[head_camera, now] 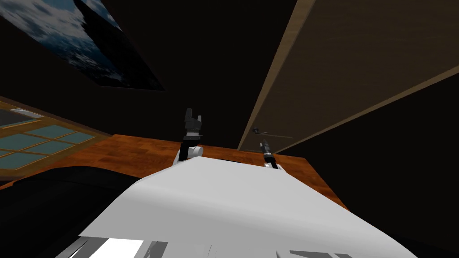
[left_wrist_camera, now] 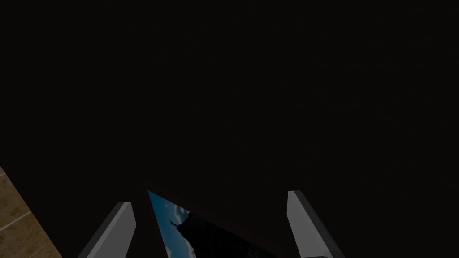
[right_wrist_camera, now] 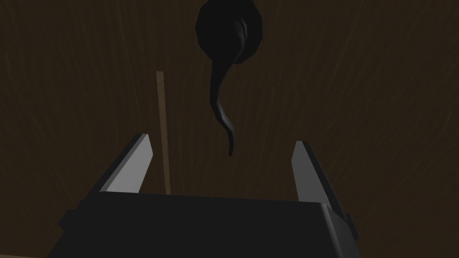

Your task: Pull the door open

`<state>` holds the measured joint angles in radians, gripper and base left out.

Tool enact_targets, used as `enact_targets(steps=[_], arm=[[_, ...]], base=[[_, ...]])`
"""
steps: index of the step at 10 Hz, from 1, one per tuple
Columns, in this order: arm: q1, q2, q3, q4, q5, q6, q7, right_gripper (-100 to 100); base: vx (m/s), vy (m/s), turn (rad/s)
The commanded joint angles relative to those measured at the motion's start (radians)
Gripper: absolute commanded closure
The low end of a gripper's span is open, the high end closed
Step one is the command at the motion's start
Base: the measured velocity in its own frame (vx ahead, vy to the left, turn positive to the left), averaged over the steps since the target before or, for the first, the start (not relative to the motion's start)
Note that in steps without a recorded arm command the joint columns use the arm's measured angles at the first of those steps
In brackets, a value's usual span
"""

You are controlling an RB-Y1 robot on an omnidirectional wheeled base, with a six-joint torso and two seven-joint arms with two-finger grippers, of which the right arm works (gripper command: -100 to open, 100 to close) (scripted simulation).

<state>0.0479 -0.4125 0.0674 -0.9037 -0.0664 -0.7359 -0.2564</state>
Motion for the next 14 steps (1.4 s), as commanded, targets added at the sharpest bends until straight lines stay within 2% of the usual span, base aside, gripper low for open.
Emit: enact_targets(steps=[1,4,5,7,8,9,10,11,14], arm=[[-0.007,0.003,-0.018,0.014,-0.008,0.002,0.009,-100],[-0.028,0.013,-0.072,0.056,-0.031,0.008,0.036,-100],[-0.041,0.018,-0.105,0.082,-0.046,0.012,0.052,-100],[-0.053,0.024,-0.136,0.107,-0.059,0.015,0.068,-100],[-0.064,0.029,-0.164,0.128,-0.071,0.018,0.082,-100],[-0.068,0.03,-0.175,0.137,-0.076,0.019,0.087,-100],[-0.067,0.027,-0.165,0.132,-0.072,0.016,0.08,-100],[-0.067,0.027,-0.165,0.132,-0.072,0.016,0.08,100],[-0.067,0.027,-0.165,0.132,-0.072,0.016,0.08,100]], base=[[0.02,-0.018,0.189],[0.068,-0.043,0.285],[0.08,-0.058,0.357],[0.068,-0.061,0.235],[0.06,-0.069,0.259],[0.059,-0.065,0.302],[0.025,-0.03,0.058],[-0.003,0.003,-0.052],[-0.004,0.005,-0.007]])
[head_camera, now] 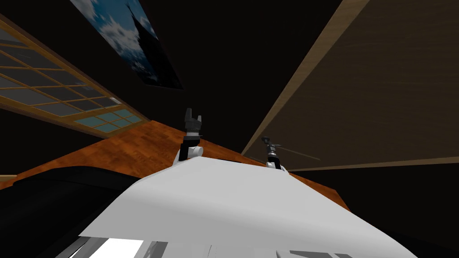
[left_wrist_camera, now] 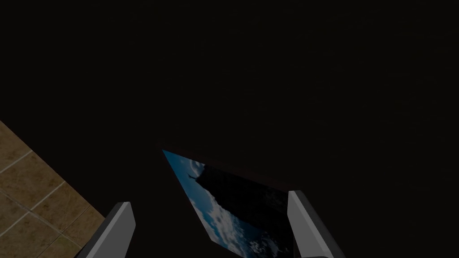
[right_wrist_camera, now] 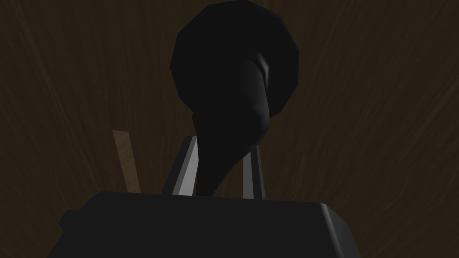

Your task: Pull the door open

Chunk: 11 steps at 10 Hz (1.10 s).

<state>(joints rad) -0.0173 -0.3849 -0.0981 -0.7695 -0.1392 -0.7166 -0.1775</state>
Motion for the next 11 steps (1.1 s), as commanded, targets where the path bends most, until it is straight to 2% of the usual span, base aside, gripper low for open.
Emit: enact_targets(steps=[1,2,4,11], arm=[[-0.002,0.0,0.001,-0.002,0.001,-0.003,0.001,100],[-0.002,0.0,0.001,-0.002,0.001,-0.003,0.001,100],[0.011,-0.013,0.017,-0.005,0.006,-0.011,-0.019,100],[0.056,-0.069,0.089,-0.026,0.032,-0.061,-0.1,100]], base=[[0.0,0.0,0.0],[0.0,0.0,0.0],[-0.126,-0.035,0.098],[-0.214,-0.054,0.104]])
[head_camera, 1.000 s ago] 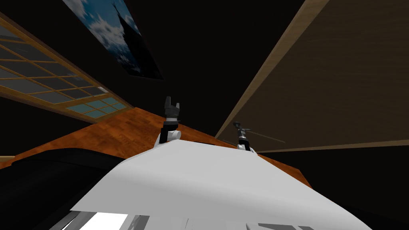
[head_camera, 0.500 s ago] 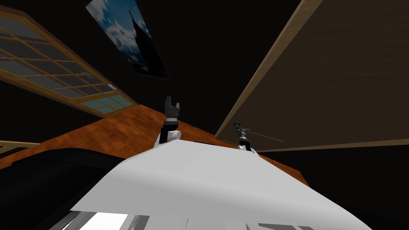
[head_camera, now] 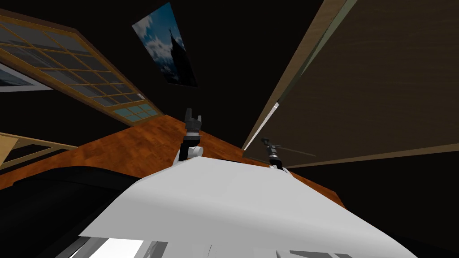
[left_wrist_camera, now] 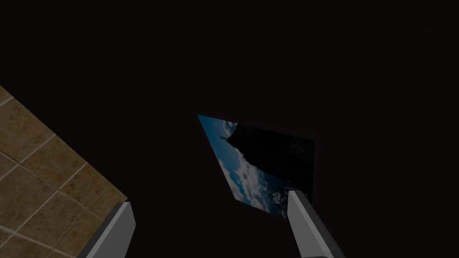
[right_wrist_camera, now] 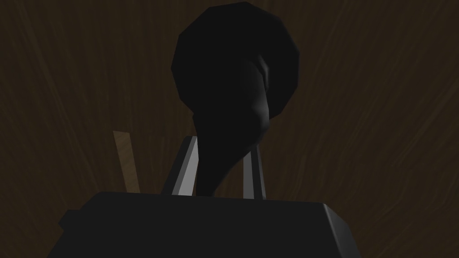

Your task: Pull the door open

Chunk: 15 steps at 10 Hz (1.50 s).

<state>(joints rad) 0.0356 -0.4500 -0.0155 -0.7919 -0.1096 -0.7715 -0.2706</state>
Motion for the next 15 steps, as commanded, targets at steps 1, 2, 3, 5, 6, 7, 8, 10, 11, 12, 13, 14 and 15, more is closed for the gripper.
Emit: enact_targets(steps=[1,2,3,5,6,7,8,10,11,12,13,14,15], arm=[[0.0,0.0,0.0,0.0,0.0,0.0,0.0,100],[0.021,-0.014,0.018,-0.006,0.005,-0.021,-0.02,100],[0.032,-0.023,0.027,-0.01,0.008,-0.035,-0.031,100],[0.057,-0.045,0.047,-0.019,0.014,-0.068,-0.055,100],[0.07,-0.056,0.058,-0.024,0.018,-0.085,-0.067,100],[0.082,-0.066,0.067,-0.028,0.021,-0.1,-0.078,100],[0.096,-0.078,0.078,-0.032,0.024,-0.118,-0.091,100],[0.109,-0.084,0.083,-0.018,0.024,-0.142,-0.1,100],[0.114,-0.089,0.085,-0.015,0.024,-0.152,-0.103,100],[0.127,-0.099,0.089,-0.01,0.024,-0.176,-0.112,100],[0.133,-0.105,0.091,-0.006,0.024,-0.189,-0.117,100],[0.147,-0.116,0.096,0.0,0.024,-0.215,-0.126,100],[0.153,-0.121,0.098,0.003,0.024,-0.227,-0.13,100]], base=[[-0.103,-0.026,0.022],[-0.147,-0.033,0.096],[-0.209,-0.07,0.151],[-0.211,-0.091,0.128],[-0.192,-0.057,0.102],[-0.204,-0.064,0.089],[-0.237,-0.098,0.112],[-0.136,-0.041,0.101],[-0.202,-0.061,0.137],[-0.161,-0.077,0.141],[-0.14,-0.069,0.144],[-0.171,-0.066,0.17],[-0.154,-0.051,0.111]])
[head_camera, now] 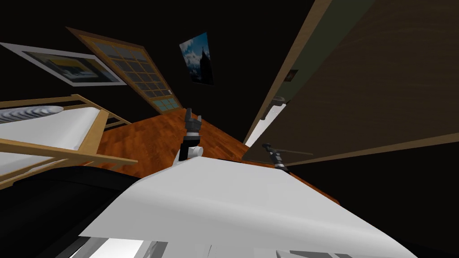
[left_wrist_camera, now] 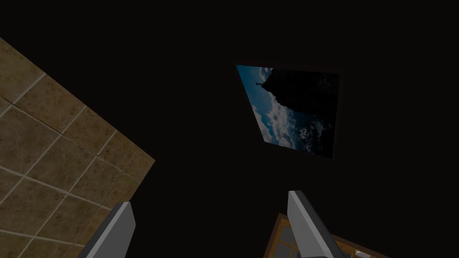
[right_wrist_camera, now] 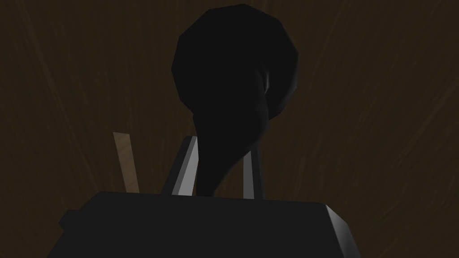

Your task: Pull the door open

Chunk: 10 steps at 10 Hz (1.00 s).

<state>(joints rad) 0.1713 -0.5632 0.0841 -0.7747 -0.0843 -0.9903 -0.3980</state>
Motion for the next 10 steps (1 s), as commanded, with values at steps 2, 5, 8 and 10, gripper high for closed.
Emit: enact_targets(steps=[2,5,8,10], arm=[[0.036,-0.023,0.004,-0.006,-0.002,-0.042,-0.015,100],[0.043,-0.03,0.014,0.016,0.0,-0.074,-0.025,100],[0.053,-0.041,0.02,0.028,0.001,-0.106,-0.033,100],[0.062,-0.05,0.025,0.04,0.001,-0.133,-0.039,100]], base=[[-0.151,-0.063,0.136],[-0.111,-0.034,0.101],[-0.191,-0.087,0.16],[-0.22,-0.058,0.17]])
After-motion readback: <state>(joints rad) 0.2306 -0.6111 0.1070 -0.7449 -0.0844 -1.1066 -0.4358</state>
